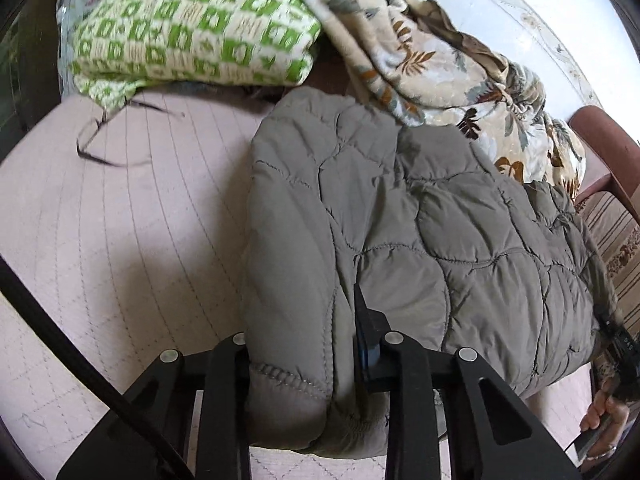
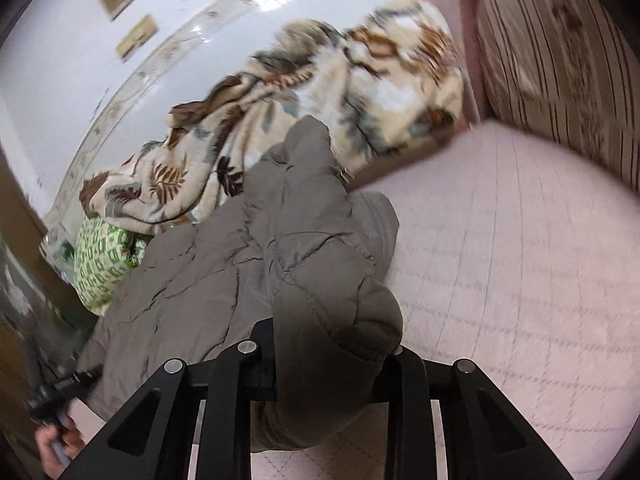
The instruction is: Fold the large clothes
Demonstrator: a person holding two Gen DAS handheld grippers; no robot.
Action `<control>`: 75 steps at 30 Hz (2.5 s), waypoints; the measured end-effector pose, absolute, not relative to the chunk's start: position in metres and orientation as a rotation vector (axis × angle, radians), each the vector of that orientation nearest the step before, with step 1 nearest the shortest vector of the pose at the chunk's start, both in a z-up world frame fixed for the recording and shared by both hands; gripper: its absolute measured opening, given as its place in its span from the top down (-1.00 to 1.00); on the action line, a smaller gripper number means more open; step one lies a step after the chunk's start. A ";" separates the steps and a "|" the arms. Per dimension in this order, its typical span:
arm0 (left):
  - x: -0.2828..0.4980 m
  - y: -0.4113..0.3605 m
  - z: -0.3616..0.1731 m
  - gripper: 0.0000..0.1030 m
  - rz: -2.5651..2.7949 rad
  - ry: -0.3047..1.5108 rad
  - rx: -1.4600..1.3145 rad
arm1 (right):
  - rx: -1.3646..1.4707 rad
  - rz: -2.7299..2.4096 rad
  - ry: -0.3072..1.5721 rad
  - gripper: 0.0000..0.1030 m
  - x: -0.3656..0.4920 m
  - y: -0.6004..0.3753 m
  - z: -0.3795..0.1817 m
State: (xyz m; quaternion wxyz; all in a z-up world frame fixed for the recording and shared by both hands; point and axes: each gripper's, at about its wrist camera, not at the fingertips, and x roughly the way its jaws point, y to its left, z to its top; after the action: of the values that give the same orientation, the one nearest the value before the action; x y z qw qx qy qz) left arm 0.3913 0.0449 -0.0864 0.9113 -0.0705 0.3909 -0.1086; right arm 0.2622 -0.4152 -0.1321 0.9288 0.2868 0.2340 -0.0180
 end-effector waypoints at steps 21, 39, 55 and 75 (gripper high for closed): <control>0.310 0.051 -0.026 0.57 -0.266 0.726 -0.134 | 0.463 0.090 0.378 0.46 0.180 -0.380 -0.057; 0.212 0.070 -0.108 0.26 -0.206 0.909 -0.186 | 0.630 0.025 0.634 0.46 0.081 -0.409 -0.146; 0.205 0.139 -0.101 -0.62 -0.065 0.874 -0.372 | 1.098 0.059 0.775 -0.30 0.055 -0.465 -0.200; 0.231 -0.069 -0.046 -0.62 -0.254 0.663 0.140 | 0.450 -0.151 0.536 -0.32 0.092 -0.413 -0.075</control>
State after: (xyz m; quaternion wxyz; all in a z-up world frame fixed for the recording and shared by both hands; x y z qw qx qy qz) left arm 0.2313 -0.0687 -0.0460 0.9352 0.0686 0.3244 -0.1243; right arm 0.0919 -0.4128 -0.0753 0.9365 0.2203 0.2625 -0.0737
